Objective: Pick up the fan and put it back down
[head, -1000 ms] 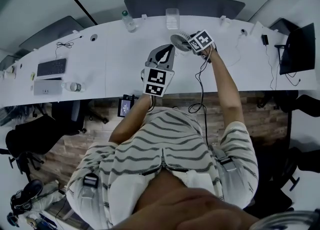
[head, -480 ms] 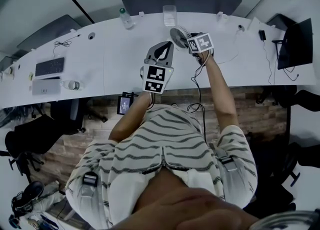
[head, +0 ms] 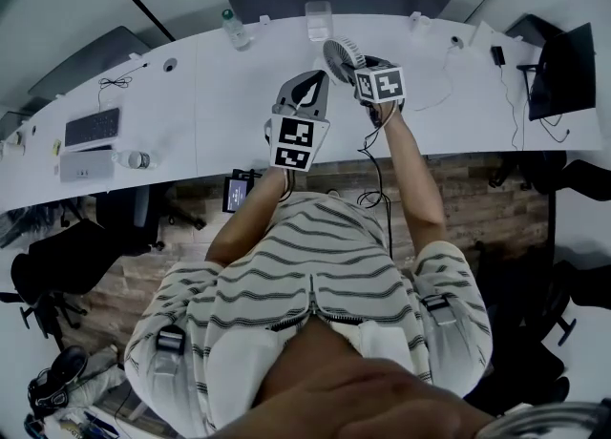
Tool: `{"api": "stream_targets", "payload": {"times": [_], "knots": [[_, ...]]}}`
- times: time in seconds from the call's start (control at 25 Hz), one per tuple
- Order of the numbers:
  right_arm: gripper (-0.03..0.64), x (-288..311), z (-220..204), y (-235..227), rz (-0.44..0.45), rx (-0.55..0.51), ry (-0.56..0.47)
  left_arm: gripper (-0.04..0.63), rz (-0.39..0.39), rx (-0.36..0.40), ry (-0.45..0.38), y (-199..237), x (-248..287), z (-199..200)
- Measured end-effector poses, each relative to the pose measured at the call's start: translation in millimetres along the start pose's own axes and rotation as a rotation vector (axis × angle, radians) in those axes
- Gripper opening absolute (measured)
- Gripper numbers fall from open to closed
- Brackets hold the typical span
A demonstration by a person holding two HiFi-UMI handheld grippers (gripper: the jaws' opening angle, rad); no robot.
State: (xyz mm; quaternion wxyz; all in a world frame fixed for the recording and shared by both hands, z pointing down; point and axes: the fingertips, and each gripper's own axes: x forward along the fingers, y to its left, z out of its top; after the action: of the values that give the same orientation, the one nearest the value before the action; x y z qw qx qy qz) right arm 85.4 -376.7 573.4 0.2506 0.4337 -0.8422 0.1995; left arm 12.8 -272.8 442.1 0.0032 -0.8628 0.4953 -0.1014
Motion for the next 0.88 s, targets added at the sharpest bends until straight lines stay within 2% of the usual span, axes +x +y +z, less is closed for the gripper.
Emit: {"api": "stream_targets", "payload": {"times": [0.88], "knots": [[0.224, -84.7, 45.8, 32.9, -0.127, 0.052, -0.294, 0.008, 0.039, -0.052, -0.032, -1.1, -9.0, 6.4]]}}
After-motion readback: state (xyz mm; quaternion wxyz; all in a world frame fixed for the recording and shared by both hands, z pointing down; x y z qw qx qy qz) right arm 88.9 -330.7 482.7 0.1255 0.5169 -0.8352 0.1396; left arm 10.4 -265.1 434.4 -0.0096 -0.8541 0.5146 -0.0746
